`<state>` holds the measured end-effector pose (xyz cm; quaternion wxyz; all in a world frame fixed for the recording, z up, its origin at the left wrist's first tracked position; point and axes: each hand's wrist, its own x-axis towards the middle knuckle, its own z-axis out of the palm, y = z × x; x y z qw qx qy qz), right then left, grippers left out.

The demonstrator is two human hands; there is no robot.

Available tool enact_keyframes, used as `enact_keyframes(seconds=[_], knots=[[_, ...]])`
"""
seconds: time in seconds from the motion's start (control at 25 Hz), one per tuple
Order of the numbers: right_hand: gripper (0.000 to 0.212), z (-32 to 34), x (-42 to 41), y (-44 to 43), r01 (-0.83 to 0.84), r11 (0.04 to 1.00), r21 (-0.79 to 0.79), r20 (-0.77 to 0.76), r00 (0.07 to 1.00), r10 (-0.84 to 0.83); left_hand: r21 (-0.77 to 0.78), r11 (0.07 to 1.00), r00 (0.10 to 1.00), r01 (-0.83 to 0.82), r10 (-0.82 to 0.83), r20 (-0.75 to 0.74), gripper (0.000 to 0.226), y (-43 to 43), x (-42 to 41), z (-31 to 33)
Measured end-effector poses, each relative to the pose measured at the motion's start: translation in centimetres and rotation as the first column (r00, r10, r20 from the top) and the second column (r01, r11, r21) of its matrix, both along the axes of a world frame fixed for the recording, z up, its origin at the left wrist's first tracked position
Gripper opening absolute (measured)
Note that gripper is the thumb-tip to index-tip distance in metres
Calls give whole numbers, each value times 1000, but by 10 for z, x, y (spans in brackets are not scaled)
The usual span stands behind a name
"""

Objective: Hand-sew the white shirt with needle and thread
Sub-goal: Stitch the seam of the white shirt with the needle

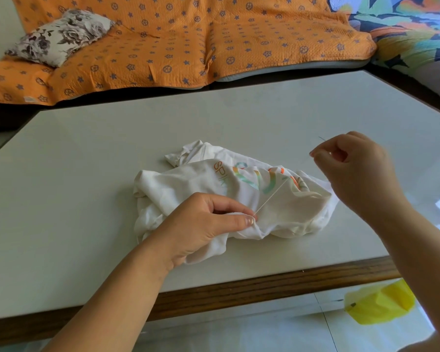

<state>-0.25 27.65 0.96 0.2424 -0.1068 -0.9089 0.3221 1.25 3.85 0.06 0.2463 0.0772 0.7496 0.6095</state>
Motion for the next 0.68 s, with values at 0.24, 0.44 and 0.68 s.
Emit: enact_keyframes(seconds=[0.24,0.44,0.68], knots=[[19,-2,-8,8,114,992,-48,-20,993,-115,-34,999,1000,22,-22,-6,10,-1,0,0],[21,0,-8,8,103,992,-78,-11,995,-104,-42,999,1000,27,-27,-3,10,-1,-1,-1],[26,4,14,-20,-94,995,39,-92,991,98,1,1000,1000,-7,7,-23,12,-1,0,1]])
